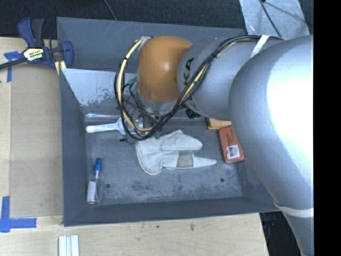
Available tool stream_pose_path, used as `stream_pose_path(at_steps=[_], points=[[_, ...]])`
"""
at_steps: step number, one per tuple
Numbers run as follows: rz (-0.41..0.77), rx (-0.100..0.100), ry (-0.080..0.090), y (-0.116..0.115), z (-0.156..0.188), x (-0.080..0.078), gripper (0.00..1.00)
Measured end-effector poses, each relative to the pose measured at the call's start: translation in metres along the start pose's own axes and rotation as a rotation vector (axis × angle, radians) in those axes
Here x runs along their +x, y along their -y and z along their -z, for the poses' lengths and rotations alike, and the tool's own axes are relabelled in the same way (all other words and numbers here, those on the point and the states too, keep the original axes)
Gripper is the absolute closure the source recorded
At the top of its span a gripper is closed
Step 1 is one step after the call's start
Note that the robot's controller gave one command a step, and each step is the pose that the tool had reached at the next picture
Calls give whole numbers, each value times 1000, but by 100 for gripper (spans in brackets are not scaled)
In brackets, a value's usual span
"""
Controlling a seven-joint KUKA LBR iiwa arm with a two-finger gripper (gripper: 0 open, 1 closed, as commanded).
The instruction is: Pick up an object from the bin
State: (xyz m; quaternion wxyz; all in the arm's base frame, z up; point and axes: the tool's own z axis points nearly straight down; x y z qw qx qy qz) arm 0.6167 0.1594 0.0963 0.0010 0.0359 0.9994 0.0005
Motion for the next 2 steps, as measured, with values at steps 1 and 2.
stream_pose_path(at_steps=[1, 2], points=[[17, 2, -6, 10, 42, 8, 100], [19, 1, -2, 19, 111, 6, 100]])
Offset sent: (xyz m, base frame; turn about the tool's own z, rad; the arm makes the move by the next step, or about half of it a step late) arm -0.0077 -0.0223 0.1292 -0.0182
